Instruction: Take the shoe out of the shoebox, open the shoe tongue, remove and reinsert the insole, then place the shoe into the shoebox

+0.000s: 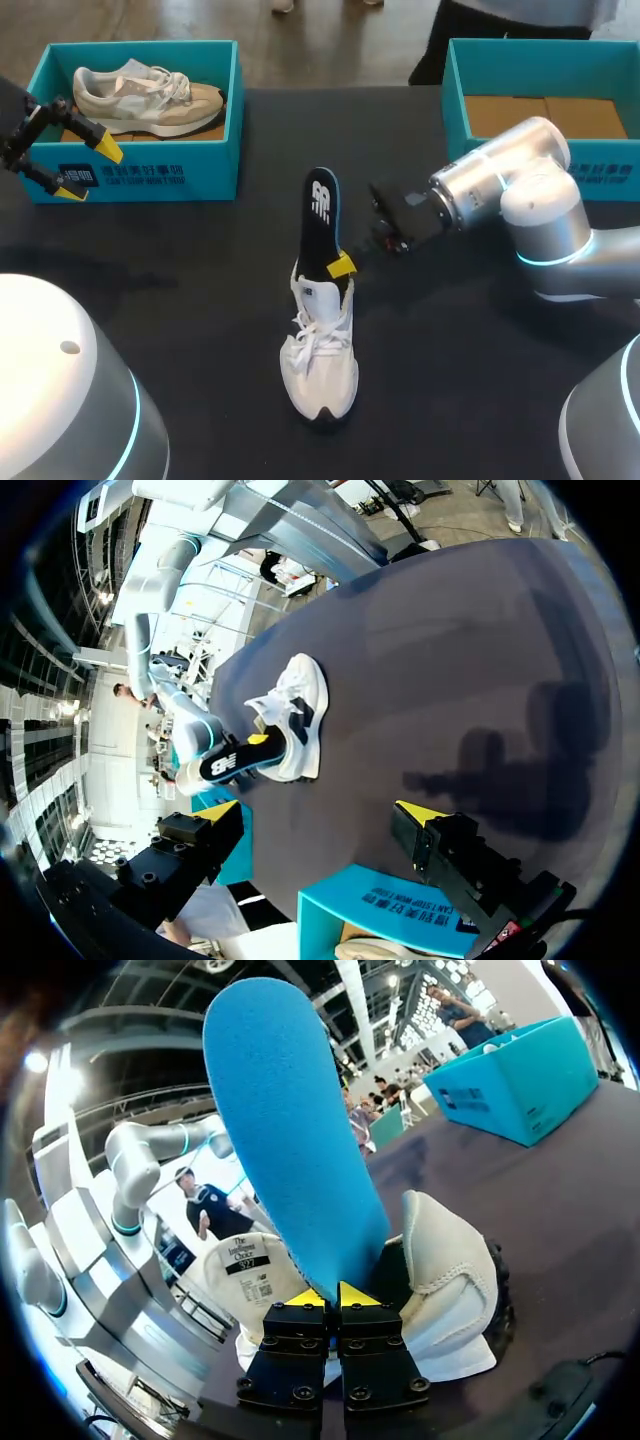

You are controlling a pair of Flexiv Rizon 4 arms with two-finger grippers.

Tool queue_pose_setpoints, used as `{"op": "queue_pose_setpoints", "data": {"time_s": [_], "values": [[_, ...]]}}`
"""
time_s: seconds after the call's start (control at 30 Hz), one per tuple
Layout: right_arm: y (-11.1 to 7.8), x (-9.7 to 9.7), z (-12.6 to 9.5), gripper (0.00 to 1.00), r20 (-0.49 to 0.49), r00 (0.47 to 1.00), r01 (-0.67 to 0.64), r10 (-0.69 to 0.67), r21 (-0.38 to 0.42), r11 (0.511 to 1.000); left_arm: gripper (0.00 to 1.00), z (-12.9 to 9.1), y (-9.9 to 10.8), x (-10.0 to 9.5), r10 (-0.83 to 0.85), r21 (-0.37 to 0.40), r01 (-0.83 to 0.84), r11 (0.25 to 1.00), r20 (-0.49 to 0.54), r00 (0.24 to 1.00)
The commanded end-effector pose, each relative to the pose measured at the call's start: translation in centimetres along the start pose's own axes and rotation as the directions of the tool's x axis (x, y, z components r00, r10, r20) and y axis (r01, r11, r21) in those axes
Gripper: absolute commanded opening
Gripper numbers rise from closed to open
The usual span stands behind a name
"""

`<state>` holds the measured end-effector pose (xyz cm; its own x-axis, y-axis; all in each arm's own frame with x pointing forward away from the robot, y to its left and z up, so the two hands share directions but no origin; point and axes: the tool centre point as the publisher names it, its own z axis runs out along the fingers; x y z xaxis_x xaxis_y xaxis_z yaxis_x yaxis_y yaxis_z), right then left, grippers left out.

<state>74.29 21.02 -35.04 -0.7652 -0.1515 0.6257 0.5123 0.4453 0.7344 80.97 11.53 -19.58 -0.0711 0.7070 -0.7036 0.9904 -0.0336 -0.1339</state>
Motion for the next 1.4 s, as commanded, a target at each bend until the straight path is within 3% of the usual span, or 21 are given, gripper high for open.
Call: {"op": "queue_pose_setpoints", "data": {"time_s": [0.03,0.43,1.03,1.07,1.13,1.23,1.4], "values": [[-0.2,-0.1,0.2,0.0,-0.017,1.0,0.007,-0.007,0.005,1.0,1.0,0.0,0.0,0.0,0.001,0.0,-0.001,1.0,-0.001,1.0],[-0.1,-1.2,0.9,0.0,-0.033,0.998,-0.055,0.057,0.051,0.997,1.0,0.0,0.0,0.0,0.001,0.0,-0.001,1.0,-0.001,1.0],[0.1,-1.2,0.4,0.0,-0.004,0.998,-0.061,0.061,0.007,0.998,1.0,0.0,0.0,0.0,0.001,0.0,-0.001,1.0,-0.001,1.0],[0.1,-1.2,0.4,0.1,-0.003,0.998,-0.062,0.062,0.006,0.998,1.0,0.0,0.0,0.0,0.001,0.0,-0.001,1.0,-0.001,1.0],[0.2,-1.2,0.4,0.2,0.001,0.998,-0.063,0.063,0.004,0.998,1.0,0.0,0.0,0.0,0.001,0.0,-0.001,1.0,-0.001,1.0],[0.4,-1.1,0.3,0.3,0.013,0.998,-0.063,0.063,-0.003,0.998,1.0,0.0,0.0,0.0,0.001,0.0,-0.001,1.0,-0.001,1.0],[0.6,-1.0,0.1,0.33,0.03,0.998,-0.059,0.06,-0.016,0.998,1.0,0.0,0.0,0.0,0.001,0.0,-0.001,1.0,-0.001,1.0]]}}
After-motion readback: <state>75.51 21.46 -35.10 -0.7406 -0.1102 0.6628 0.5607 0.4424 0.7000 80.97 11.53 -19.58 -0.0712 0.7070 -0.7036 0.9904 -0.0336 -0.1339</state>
